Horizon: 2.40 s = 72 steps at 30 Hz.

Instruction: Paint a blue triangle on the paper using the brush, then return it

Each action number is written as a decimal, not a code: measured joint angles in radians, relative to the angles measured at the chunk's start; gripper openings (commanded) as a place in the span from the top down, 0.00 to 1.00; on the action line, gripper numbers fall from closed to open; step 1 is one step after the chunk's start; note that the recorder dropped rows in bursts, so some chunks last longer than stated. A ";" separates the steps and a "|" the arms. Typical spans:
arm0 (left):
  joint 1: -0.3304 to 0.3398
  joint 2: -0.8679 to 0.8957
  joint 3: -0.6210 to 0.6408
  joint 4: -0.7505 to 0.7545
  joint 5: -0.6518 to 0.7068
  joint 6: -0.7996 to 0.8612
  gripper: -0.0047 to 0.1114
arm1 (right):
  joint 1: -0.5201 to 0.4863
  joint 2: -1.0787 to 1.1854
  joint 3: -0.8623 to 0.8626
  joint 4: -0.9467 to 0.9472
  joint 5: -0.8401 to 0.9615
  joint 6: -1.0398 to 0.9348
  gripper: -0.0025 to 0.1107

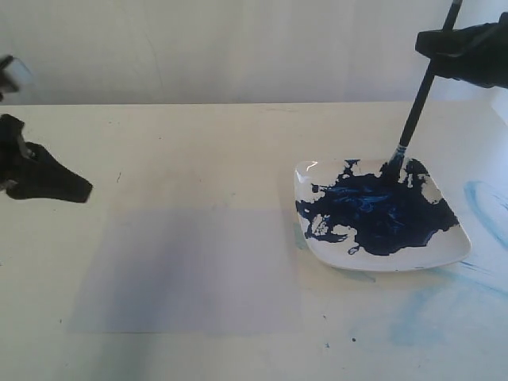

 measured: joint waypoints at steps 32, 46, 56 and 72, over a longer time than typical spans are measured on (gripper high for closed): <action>0.002 0.543 -0.121 0.116 -0.053 -0.013 0.96 | 0.000 0.000 0.000 0.000 -0.004 0.000 0.98; 0.002 0.560 -0.125 0.119 -0.045 -0.009 0.96 | 0.002 0.000 0.000 0.000 -0.057 -0.002 0.98; 0.002 0.560 -0.126 0.140 -0.034 -0.009 0.96 | 0.219 0.007 0.000 0.102 -0.084 -0.089 0.98; 0.002 0.561 -0.126 0.148 -0.022 -0.011 0.96 | 0.561 0.185 -0.088 0.291 -0.093 -0.244 0.98</action>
